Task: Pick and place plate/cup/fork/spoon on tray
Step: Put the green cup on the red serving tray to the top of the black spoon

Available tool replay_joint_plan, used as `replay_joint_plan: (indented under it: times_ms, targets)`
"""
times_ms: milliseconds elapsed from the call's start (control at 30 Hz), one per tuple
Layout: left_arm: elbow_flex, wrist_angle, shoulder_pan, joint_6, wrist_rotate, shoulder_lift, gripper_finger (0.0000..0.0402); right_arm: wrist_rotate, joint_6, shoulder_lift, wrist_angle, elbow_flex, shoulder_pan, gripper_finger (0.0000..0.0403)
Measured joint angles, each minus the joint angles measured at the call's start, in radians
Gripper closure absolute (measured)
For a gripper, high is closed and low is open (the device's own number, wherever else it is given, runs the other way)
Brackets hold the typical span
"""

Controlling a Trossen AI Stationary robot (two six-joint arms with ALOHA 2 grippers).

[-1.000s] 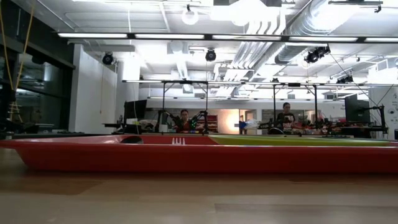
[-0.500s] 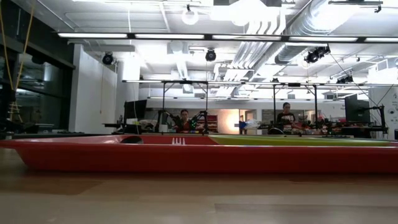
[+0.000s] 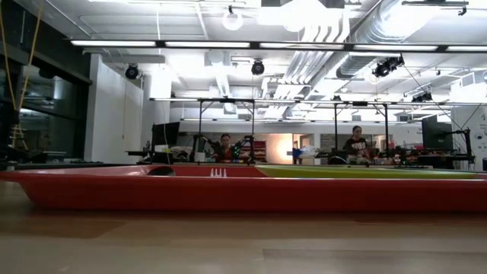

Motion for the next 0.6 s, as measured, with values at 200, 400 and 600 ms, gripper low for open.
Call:
replay_joint_plan:
  times_ms: [200, 400, 600]
  targets:
    - [0.0, -0.11, 0.0, 0.0, -0.049, -0.094, 0.0401, 0.0, -0.003, 0.0, 0.0, 0.0, 0.0, 0.0403]
    - [0.0, -0.166, 0.0, 0.01, -0.05, -0.141, 0.0401, 0.0, -0.003, 0.0, 0.0, 0.0, 0.0, 0.0403]
    - [-0.001, -0.212, 0.0, 0.011, -0.05, -0.158, 0.0401, 0.0, 0.053, 0.0, 0.0, 0.0, 0.0, 0.0403]
